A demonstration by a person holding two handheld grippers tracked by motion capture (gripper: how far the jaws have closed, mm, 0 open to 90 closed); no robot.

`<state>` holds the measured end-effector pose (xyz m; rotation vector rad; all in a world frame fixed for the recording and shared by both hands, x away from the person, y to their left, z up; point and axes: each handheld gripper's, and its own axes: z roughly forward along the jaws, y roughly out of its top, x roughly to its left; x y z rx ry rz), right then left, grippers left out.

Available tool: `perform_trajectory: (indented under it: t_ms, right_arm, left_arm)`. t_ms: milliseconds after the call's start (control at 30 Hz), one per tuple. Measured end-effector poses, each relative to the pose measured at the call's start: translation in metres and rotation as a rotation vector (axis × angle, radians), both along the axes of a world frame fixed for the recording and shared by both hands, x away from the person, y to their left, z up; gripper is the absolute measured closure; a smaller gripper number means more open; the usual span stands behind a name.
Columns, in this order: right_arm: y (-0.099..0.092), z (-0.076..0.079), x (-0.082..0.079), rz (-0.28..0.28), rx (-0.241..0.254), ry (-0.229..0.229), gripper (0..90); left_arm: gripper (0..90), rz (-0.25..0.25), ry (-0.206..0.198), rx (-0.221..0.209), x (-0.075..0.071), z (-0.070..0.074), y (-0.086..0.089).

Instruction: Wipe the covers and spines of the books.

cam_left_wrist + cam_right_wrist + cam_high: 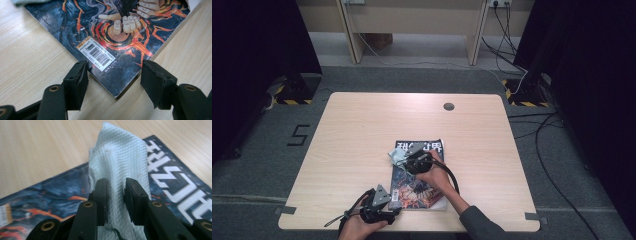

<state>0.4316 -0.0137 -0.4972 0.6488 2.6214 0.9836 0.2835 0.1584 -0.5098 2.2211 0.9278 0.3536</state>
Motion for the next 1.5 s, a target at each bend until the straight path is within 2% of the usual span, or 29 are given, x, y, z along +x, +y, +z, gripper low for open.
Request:
perform_trajectory:
  t_ms: [100, 333, 467, 533, 567, 633, 700, 733, 800, 833, 1000, 1167, 1300, 1467, 1500]
  right_arm:
    - [0.003, 0.001, -0.004, 0.031, -0.009, 0.003, 72.2]
    - [-0.002, 0.001, 0.0, 0.028, 0.005, 0.02, 73.9]
    - [-0.01, 0.001, 0.005, -0.003, -0.02, -0.004, 73.9]
    - [-0.024, 0.002, 0.012, -0.062, -0.033, -0.003, 73.9]
    - [-0.024, 0.002, 0.012, -0.062, -0.033, -0.003, 73.9]
    - [-0.041, 0.003, 0.02, -0.114, -0.046, -0.007, 73.9]
    - [-0.047, 0.004, 0.022, -0.123, -0.053, -0.014, 74.0]
    - [-0.06, 0.005, 0.025, -0.154, -0.061, -0.018, 73.9]
    - [-0.066, 0.005, 0.025, -0.168, -0.064, -0.018, 73.9]
    - [-0.076, 0.005, 0.025, -0.183, -0.063, -0.018, 73.9]
    - [-0.092, 0.006, 0.022, -0.213, -0.067, -0.011, 73.8]
    - [-0.096, 0.006, 0.016, -0.218, -0.077, -0.019, 73.8]
    - [-0.091, 0.007, 0.012, -0.213, -0.108, -0.043, 74.1]
    - [-0.084, 0.006, 0.007, -0.187, -0.106, -0.042, 74.1]
    - [-0.079, 0.006, 0.004, -0.17, -0.089, -0.033, 74.0]
  left_arm:
    - [38.4, 0.004, 0.002, -0.003, 0.0, 0.0, 0.0]
    - [38.9, -0.005, 0.005, -0.012, 0.0, -0.001, 0.003]
    - [36.3, -0.007, 0.015, -0.028, 0.001, 0.0, 0.005]
    - [34.3, -0.001, 0.017, -0.043, 0.001, 0.001, 0.008]
    - [32.6, -0.001, 0.017, -0.043, 0.001, 0.001, 0.008]
    - [28.2, 0.0, 0.02, -0.055, 0.002, 0.004, 0.012]
    - [27.0, 0.009, 0.023, -0.062, 0.003, 0.004, 0.013]
    - [25.4, 0.014, 0.023, -0.064, 0.003, 0.004, 0.015]
    - [24.0, 0.012, 0.03, -0.069, 0.003, 0.005, 0.018]
    - [23.4, 0.019, 0.031, -0.08, 0.003, 0.006, 0.021]
    - [21.0, 0.04, 0.033, -0.072, 0.002, 0.005, 0.03]
    - [20.6, 0.071, 0.039, -0.055, 0.004, 0.005, 0.04]
    - [20.0, 0.09, 0.033, -0.03, 0.006, 0.003, 0.044]
    - [19.9, 0.09, 0.04, -0.011, 0.007, 0.001, 0.044]
    - [19.9, 0.094, 0.038, -0.007, 0.008, 0.002, 0.045]
